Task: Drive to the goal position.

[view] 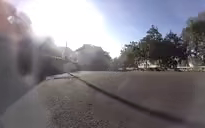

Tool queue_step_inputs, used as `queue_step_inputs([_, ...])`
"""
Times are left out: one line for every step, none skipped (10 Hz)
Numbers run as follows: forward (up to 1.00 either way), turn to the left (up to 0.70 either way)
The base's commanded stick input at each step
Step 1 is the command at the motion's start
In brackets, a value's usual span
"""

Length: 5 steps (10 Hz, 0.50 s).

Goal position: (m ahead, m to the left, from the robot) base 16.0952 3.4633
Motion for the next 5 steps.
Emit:
queue_step_inputs([0.50,0.26])
queue_step_inputs([0.50,0.47])
queue_step_inputs([0.50,0.32])
queue_step_inputs([0.50,0.11])
queue_step_inputs([0.50,0.00])
